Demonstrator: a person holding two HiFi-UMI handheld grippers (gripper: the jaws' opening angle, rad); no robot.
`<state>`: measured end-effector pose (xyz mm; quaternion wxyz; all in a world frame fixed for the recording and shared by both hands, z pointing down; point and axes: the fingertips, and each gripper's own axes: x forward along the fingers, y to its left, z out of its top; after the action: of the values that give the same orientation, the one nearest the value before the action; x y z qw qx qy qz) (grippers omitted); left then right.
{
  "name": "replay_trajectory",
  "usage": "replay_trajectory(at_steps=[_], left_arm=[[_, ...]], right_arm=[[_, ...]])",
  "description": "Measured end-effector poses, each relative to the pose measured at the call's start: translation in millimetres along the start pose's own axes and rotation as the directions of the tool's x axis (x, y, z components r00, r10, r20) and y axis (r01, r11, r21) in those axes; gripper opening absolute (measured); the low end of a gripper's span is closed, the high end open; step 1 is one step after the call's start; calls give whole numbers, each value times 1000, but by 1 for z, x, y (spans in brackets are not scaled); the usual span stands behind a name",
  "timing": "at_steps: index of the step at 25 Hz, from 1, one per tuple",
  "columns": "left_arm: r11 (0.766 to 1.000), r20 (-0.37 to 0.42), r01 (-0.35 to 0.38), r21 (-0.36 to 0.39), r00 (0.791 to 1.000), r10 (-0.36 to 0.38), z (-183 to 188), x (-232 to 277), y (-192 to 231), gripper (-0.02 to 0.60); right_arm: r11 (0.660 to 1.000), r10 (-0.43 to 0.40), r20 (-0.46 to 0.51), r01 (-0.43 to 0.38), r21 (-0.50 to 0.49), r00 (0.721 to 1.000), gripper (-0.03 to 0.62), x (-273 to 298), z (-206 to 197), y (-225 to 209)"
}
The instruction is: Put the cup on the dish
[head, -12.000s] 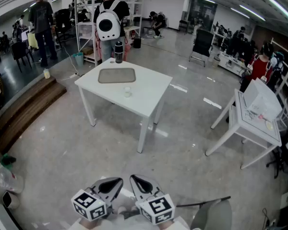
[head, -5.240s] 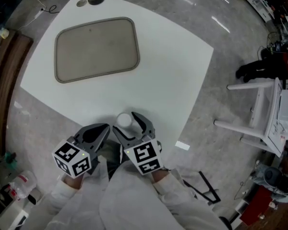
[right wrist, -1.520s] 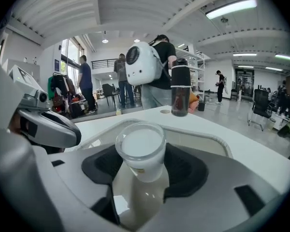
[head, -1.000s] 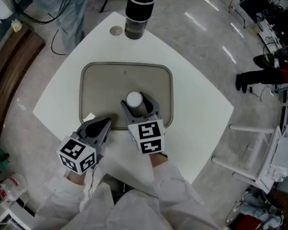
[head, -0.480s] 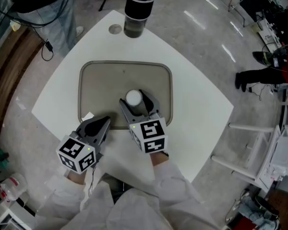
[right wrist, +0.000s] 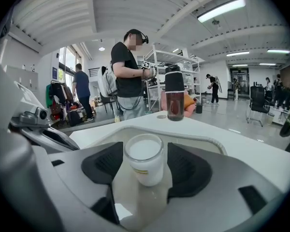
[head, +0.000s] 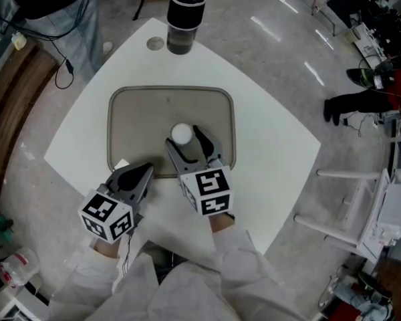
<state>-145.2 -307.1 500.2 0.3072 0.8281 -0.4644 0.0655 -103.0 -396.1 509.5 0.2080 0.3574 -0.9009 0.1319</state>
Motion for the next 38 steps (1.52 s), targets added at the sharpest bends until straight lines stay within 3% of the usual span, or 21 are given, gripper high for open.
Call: replay_trajectory(at_steps=[17,23,35,38], left_arm=[[995,51,31,92,998,-35,6,-33,-70,9],[990,68,41,132,996,-50,5,-51,-102,8],[982,43,94,164,994,-103,-20,-70,-162,9],[978,36,103,184,993,-111,-25,-74,-177,9]], right_arm=[[1000,-9,66,10,-23,998,275,-103,9,32],[999,22,80,-20,-26,997,275,-143,6,50],[996,64,71,-59,-66,995,272,-203,-17,78],[993,82,56,-77,-92,995,244,-215,-22,84]])
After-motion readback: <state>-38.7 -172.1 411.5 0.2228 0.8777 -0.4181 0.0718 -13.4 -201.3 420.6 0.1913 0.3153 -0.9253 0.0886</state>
